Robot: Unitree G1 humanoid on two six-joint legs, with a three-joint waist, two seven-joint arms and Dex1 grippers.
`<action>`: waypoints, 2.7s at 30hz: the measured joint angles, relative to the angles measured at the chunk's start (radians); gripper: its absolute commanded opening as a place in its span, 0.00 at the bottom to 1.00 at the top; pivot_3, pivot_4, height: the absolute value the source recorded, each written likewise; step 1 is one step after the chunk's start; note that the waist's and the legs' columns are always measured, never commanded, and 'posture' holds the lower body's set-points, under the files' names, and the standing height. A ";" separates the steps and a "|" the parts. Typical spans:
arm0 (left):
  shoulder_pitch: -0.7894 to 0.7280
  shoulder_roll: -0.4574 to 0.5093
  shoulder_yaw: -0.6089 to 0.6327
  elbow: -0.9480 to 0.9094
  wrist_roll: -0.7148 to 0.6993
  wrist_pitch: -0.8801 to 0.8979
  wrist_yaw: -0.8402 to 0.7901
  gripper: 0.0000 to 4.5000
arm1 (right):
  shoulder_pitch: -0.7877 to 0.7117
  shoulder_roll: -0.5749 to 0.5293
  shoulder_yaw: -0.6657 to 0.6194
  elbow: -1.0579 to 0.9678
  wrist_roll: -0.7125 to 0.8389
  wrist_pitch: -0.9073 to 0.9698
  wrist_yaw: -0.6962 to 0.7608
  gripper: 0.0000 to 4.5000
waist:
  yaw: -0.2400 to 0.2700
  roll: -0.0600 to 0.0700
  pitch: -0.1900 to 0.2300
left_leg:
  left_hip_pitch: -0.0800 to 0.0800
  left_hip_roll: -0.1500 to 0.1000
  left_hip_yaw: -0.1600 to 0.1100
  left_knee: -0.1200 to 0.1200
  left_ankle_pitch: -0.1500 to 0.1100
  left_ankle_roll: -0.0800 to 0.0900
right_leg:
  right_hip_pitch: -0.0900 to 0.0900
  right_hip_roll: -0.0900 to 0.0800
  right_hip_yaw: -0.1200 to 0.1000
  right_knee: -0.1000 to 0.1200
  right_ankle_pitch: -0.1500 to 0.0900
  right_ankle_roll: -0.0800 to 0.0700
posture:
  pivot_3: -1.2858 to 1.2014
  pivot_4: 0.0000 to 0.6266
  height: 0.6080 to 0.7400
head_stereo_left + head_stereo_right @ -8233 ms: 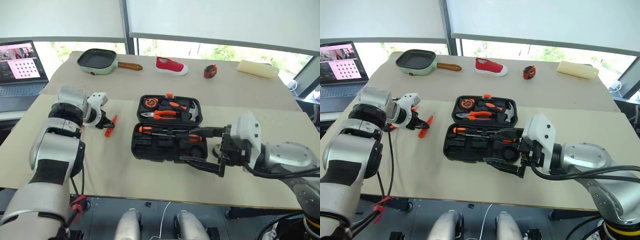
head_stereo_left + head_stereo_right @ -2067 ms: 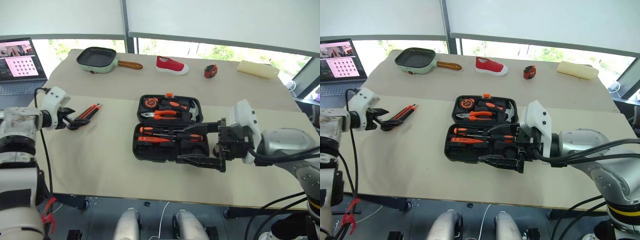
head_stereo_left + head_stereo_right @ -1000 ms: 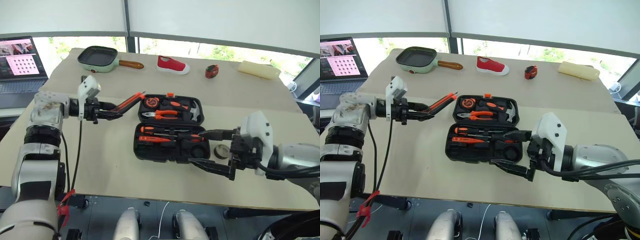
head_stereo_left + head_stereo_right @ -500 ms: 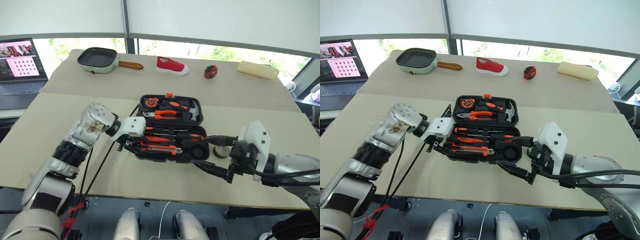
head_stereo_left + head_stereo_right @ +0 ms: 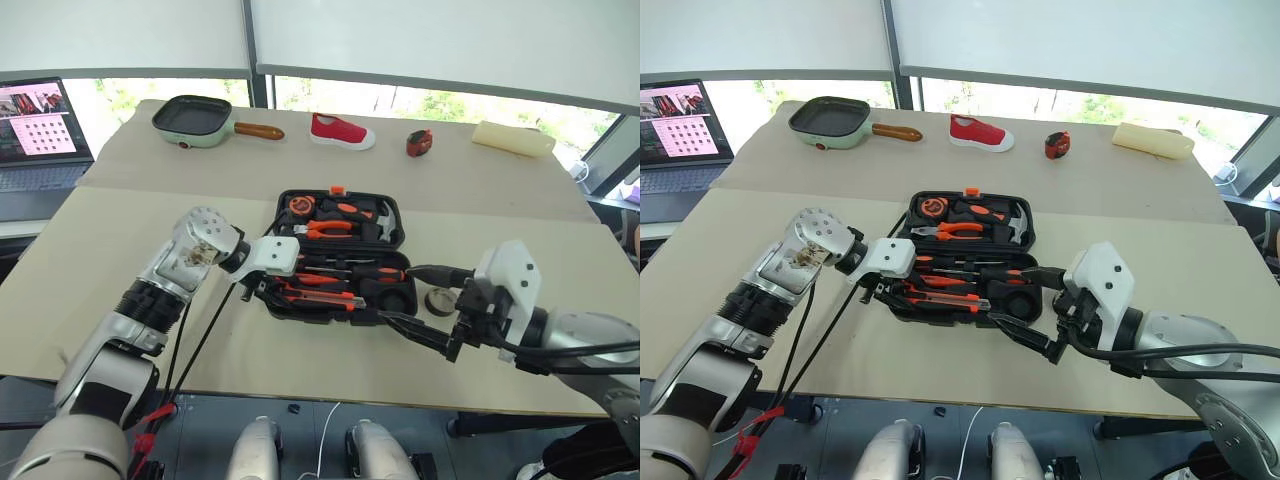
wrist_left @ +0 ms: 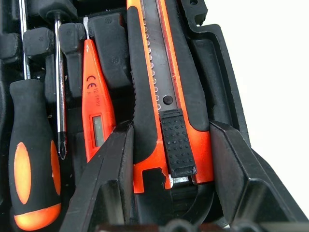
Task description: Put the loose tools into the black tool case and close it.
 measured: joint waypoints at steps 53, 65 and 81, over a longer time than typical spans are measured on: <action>0.086 0.034 0.068 0.023 -0.032 -0.159 0.048 0.01 | 0.006 0.014 0.025 0.037 -0.059 -0.013 0.051 1.00 | -0.001 0.004 -0.003 | 0.002 0.000 0.000 0.000 0.000 0.000 | 0.002 0.000 0.000 0.000 0.000 0.000 | 0.52 0.24 1.00; 0.034 -0.020 0.081 -0.006 -0.112 -0.047 -0.010 0.01 | 0.009 0.014 0.024 0.055 -0.076 -0.013 0.056 1.00 | 0.007 0.003 -0.002 | 0.000 0.000 0.000 0.001 0.000 0.000 | 0.001 0.000 0.000 0.000 0.000 0.000 | 0.52 0.24 1.00; -0.038 -0.135 -0.045 0.116 0.038 -0.315 0.036 0.01 | 0.037 0.024 0.026 0.049 -0.079 -0.013 0.033 1.00 | 0.004 0.003 -0.003 | 0.001 0.000 -0.001 0.000 0.000 0.000 | 0.001 0.000 0.001 0.000 0.000 0.000 | 0.52 0.24 1.00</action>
